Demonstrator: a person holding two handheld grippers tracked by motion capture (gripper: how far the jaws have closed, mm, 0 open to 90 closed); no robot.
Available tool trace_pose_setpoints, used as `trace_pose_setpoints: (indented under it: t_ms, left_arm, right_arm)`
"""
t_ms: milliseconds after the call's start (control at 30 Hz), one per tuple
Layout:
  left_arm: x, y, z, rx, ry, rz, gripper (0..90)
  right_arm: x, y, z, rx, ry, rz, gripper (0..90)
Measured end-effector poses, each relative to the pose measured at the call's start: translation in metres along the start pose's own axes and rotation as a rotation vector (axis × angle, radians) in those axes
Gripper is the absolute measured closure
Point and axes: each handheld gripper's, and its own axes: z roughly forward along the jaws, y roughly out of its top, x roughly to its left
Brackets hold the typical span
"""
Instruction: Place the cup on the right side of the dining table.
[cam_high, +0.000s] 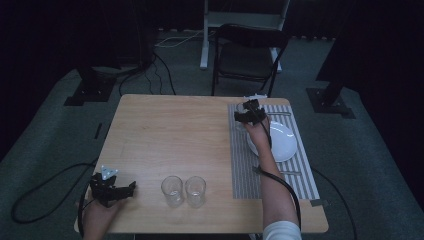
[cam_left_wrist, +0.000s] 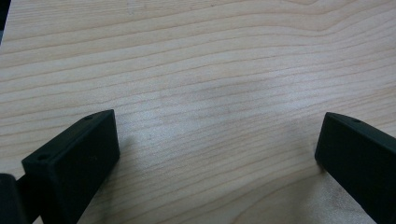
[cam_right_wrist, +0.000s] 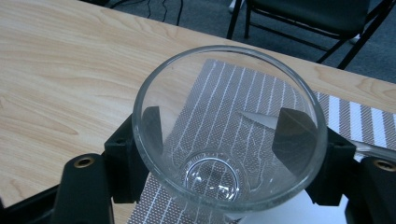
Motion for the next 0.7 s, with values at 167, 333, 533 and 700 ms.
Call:
trace_pose_setpoints:
  t_ms: [167,333,533,700]
  left_arm:
    - [0.0,0.0,0.0,0.0,0.0,0.0,0.1]
    - [0.0,0.0,0.0,-0.001,-0.001,0.0,0.2]
    - [0.0,0.0,0.0,0.0,0.0,-0.001,0.2]
    - [0.0,0.0,0.0,0.0,0.0,0.0,0.2]
  right_arm:
    - [-0.002,-0.001,0.008,0.008,-0.01,-0.002,29.1]
    - [-0.006,-0.001,0.014,0.007,0.005,0.029,29.1]
    - [-0.005,-0.005,0.02,0.03,0.002,0.031,29.1]
    - [-0.006,-0.006,0.02,0.031,0.009,0.031,28.7]
